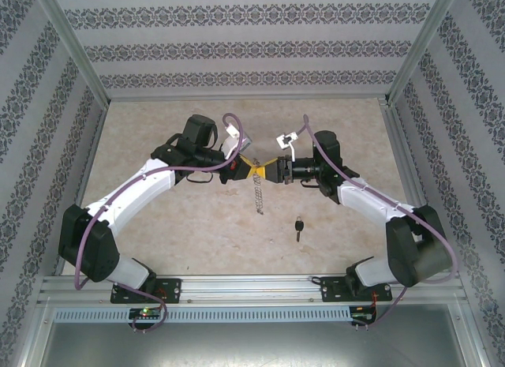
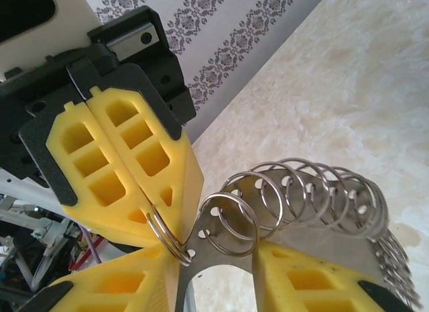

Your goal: Put the keys on the keyring

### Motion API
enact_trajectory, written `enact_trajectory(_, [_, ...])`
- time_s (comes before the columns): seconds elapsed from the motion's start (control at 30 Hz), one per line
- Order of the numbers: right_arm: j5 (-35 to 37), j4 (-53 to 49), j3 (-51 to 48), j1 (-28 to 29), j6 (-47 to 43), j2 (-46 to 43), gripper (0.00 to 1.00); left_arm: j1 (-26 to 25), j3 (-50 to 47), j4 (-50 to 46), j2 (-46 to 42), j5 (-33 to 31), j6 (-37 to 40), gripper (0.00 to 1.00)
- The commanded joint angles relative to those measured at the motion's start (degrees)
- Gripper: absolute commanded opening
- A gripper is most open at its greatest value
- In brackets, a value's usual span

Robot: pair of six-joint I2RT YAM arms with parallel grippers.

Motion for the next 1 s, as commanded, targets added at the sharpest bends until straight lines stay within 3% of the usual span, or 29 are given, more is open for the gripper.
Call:
enact_trajectory(0.0, [-1.6, 2.1, 0.6, -0.9, -1.1, -2.2, 0.37, 0.3, 1.9, -2.1, 0.7, 2.7, 1.8, 0.00])
enact_trajectory(0.67, [-2.8, 3.1, 1.7, 0.1, -0.8, 0.7, 0.37, 0.3, 3.0, -1.9, 1.7, 3.8, 1.3, 0.00])
enact_trajectory(0.97, [-3.5, 3.2, 1.5, 0.4, -0.9, 0.7, 0.21, 0.3, 3.2, -1.5, 1.7, 3.8, 1.1, 0.00])
